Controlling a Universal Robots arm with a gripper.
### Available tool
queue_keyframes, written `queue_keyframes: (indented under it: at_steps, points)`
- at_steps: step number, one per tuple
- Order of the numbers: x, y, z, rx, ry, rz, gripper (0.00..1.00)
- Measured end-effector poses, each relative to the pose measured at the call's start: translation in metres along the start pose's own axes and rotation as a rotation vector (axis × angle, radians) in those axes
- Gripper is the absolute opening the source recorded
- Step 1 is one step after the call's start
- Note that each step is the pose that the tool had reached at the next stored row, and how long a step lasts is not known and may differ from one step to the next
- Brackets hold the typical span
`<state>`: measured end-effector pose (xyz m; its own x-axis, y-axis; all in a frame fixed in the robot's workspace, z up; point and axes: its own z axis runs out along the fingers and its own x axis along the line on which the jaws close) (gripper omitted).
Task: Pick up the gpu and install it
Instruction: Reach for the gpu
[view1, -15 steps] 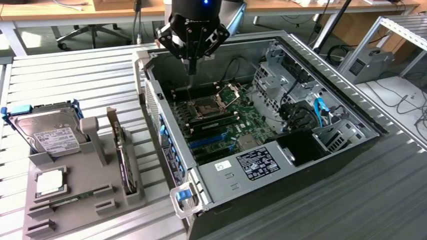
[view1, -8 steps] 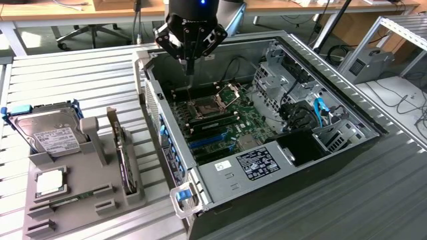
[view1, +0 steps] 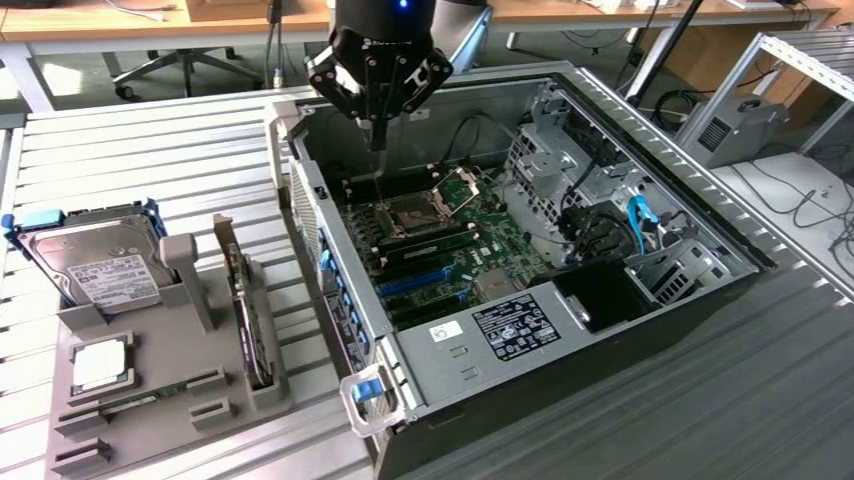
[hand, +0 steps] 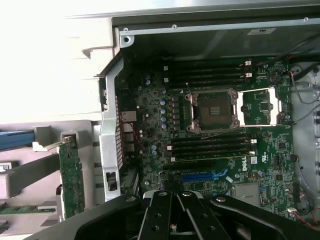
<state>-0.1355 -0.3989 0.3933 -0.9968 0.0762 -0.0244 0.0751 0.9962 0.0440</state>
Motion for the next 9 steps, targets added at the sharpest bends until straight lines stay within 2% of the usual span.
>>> queue_keyframes:
  at_steps: [9]
  points:
    - [0.0047,-0.0004,-0.0001,0.0000,0.0000,0.000,0.11]
